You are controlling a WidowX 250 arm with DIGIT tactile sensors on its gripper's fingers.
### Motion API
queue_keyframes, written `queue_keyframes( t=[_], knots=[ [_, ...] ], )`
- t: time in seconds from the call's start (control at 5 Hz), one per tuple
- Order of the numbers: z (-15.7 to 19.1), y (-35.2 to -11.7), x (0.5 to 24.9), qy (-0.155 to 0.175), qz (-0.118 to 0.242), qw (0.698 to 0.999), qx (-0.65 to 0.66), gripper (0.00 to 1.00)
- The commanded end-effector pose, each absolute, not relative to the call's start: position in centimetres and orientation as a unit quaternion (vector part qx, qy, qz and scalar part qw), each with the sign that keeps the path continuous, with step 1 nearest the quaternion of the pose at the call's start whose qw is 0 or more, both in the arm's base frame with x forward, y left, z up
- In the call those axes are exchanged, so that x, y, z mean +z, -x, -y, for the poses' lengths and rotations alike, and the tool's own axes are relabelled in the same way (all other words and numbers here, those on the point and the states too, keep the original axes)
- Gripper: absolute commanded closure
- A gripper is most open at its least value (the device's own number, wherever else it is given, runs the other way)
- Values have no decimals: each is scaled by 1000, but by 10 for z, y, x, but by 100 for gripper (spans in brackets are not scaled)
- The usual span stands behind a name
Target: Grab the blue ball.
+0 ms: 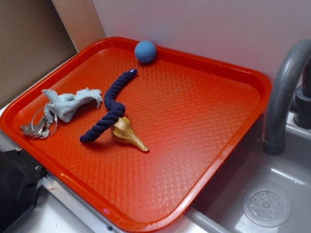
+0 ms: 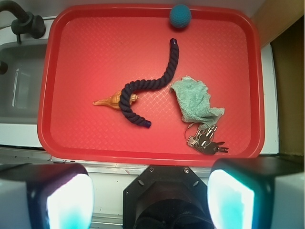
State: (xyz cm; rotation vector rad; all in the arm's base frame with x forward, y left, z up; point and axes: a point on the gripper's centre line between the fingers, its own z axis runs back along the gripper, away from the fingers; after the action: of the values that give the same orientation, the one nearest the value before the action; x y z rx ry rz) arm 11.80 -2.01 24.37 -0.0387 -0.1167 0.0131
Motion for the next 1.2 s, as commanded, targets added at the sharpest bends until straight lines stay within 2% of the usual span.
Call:
queue_keyframes(
  t=[0.0,0.2,0.4,0.6,0.8,1.0],
  knots=[
    [20,-118,244,19,58,998,7,0],
    [-13,-168,214,-10,113,992,50,0],
    [-32,-211,188,-19,108,992,58,0],
    [-43,-252,138,-17,108,993,47,0],
    [-44,-277,106,-7,129,991,38,0],
    [-44,-277,106,-7,129,991,38,0]
  ],
)
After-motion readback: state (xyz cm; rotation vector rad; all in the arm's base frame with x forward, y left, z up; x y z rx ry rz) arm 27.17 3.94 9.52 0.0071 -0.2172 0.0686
